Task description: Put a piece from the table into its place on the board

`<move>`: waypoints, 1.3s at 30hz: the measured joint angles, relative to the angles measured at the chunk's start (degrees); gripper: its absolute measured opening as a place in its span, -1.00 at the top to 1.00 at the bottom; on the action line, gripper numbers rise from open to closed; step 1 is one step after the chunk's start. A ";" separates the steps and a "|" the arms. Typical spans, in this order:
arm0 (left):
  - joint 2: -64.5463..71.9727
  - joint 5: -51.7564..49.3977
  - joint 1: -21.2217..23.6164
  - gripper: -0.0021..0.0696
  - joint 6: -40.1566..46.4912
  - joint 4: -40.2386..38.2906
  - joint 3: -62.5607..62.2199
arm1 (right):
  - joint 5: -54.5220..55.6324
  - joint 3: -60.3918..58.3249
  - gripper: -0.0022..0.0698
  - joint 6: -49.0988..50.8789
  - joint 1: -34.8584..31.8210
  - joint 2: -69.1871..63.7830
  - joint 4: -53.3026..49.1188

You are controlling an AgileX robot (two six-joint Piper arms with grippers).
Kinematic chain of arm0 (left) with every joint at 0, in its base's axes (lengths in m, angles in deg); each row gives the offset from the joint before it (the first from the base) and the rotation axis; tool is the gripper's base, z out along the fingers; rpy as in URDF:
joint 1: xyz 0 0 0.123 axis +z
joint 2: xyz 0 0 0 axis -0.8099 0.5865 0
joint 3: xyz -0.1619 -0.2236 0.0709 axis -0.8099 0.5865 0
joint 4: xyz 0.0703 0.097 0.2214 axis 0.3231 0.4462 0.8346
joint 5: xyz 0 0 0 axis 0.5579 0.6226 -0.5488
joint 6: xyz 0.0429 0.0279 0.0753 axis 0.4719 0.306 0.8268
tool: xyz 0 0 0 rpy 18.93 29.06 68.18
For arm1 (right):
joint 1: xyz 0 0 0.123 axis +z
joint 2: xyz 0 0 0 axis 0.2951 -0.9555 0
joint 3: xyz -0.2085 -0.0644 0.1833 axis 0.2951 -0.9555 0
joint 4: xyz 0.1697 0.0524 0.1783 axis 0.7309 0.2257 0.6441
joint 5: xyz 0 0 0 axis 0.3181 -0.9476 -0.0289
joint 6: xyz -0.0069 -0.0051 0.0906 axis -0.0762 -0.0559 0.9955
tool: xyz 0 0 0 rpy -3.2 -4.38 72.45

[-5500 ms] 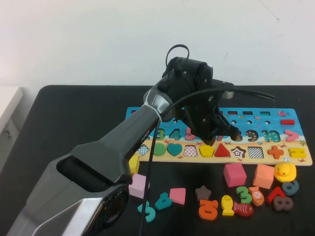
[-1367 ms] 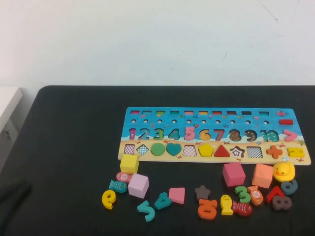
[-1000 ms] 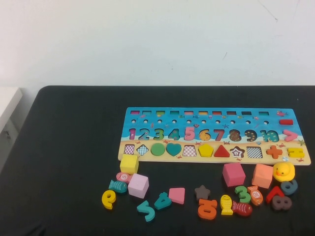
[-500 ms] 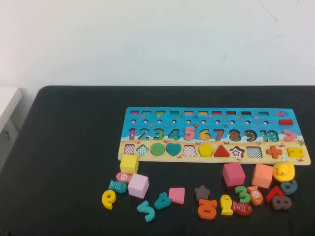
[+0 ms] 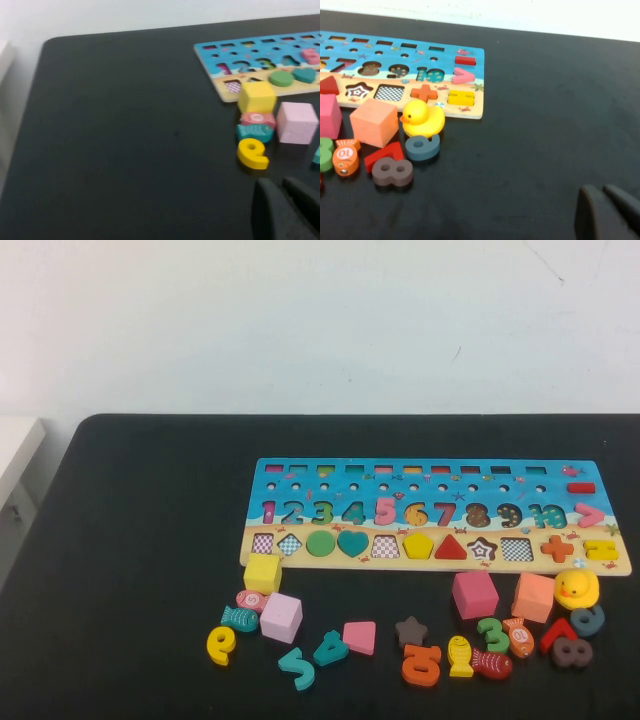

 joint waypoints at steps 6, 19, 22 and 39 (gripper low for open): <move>0.00 0.00 4.95 0.95 10.08 -7.62 0.00 | 0.00 0.00 0.89 0.00 0.00 0.00 0.00; 0.00 -0.10 6.55 0.95 8.77 -6.68 0.00 | 0.00 0.00 0.89 0.00 0.00 0.00 0.00; 0.00 -0.10 6.55 0.95 6.90 -6.13 0.00 | 0.00 0.00 0.89 0.00 0.00 0.00 0.00; 0.00 -0.10 6.55 0.95 6.55 -3.91 0.00 | 0.00 0.00 0.89 0.00 0.00 0.00 0.00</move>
